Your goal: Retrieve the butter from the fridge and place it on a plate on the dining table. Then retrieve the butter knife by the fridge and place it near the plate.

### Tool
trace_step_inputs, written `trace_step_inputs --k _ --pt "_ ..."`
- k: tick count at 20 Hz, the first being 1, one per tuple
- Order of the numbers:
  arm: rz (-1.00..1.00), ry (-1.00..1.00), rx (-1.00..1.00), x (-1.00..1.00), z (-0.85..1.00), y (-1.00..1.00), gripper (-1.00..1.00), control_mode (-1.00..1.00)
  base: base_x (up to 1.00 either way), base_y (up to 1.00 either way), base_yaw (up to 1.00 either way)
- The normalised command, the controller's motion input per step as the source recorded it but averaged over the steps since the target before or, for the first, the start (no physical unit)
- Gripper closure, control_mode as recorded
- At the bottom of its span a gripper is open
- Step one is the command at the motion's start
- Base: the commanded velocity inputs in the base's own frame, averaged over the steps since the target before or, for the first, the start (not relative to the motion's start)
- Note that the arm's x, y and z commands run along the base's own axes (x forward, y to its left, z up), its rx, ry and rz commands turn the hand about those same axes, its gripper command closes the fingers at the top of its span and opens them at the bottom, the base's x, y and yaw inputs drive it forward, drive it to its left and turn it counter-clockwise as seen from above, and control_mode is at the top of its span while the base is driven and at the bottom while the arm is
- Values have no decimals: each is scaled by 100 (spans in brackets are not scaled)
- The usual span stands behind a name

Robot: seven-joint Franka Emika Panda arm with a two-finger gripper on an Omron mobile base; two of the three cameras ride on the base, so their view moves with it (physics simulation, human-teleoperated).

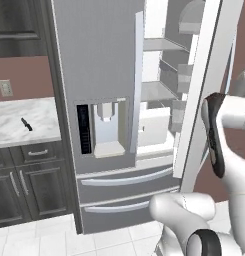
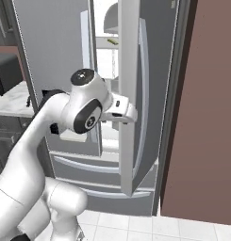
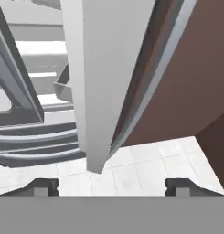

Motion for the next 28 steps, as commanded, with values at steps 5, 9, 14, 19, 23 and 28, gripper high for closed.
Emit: trace_step_inputs --k 5,9,14,19,23,28 --pt "-26 46 -48 34 0 100 -100 -100 0 0 0" --pt "-12 13 -24 46 -2 43 -100 -100 0 0 0" --pt "0 7 -14 81 -20 -1 -100 -100 0 0 0" --pt "1 0 -3 20 -18 -28 -100 -100 0 0 0" --pt "2 0 -3 36 -3 -15 -100 -100 0 0 0" --pt "2 7 -10 24 0 -5 -100 -100 0 0 0"
